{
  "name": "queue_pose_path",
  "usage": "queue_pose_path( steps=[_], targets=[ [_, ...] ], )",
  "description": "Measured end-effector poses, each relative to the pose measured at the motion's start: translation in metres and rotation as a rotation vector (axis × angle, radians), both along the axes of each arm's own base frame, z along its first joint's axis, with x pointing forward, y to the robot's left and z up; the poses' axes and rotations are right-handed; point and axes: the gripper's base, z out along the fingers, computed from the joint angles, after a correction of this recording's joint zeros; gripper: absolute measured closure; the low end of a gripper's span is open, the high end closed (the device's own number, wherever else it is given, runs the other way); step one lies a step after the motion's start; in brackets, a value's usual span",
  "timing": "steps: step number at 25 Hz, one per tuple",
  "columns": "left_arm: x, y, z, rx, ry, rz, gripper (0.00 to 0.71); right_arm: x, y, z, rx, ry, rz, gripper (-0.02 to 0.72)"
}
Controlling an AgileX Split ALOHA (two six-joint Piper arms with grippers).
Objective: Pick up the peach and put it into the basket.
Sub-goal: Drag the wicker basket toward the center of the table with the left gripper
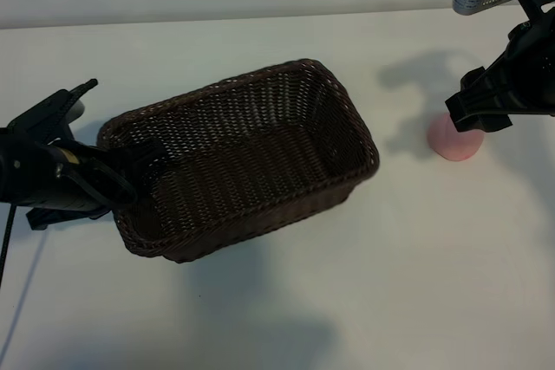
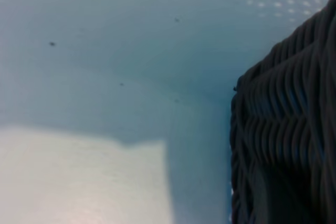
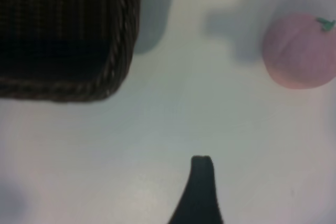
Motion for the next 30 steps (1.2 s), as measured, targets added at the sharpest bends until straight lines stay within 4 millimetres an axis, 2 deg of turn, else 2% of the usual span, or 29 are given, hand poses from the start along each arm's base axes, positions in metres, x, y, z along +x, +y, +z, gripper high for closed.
queue_pose_path(
  steps=[6,18,24,30],
  targets=[
    [-0.001,-0.004,0.005,-0.033,-0.025,-0.060,0.550,0.000,0.000,0.000,0.000,0.000,0.000,0.108],
    [0.026,-0.018,0.055,-0.070,-0.128,-0.178,0.550,0.000,0.000,0.000,0.000,0.002,0.000,0.108],
    [0.043,-0.025,0.056,-0.055,-0.095,-0.260,0.550,-0.001,0.000,0.000,0.000,0.009,0.001,0.108],
    [0.071,-0.035,0.050,-0.039,-0.061,-0.325,0.550,-0.001,0.000,0.000,-0.001,0.011,0.002,0.108]
  ],
)
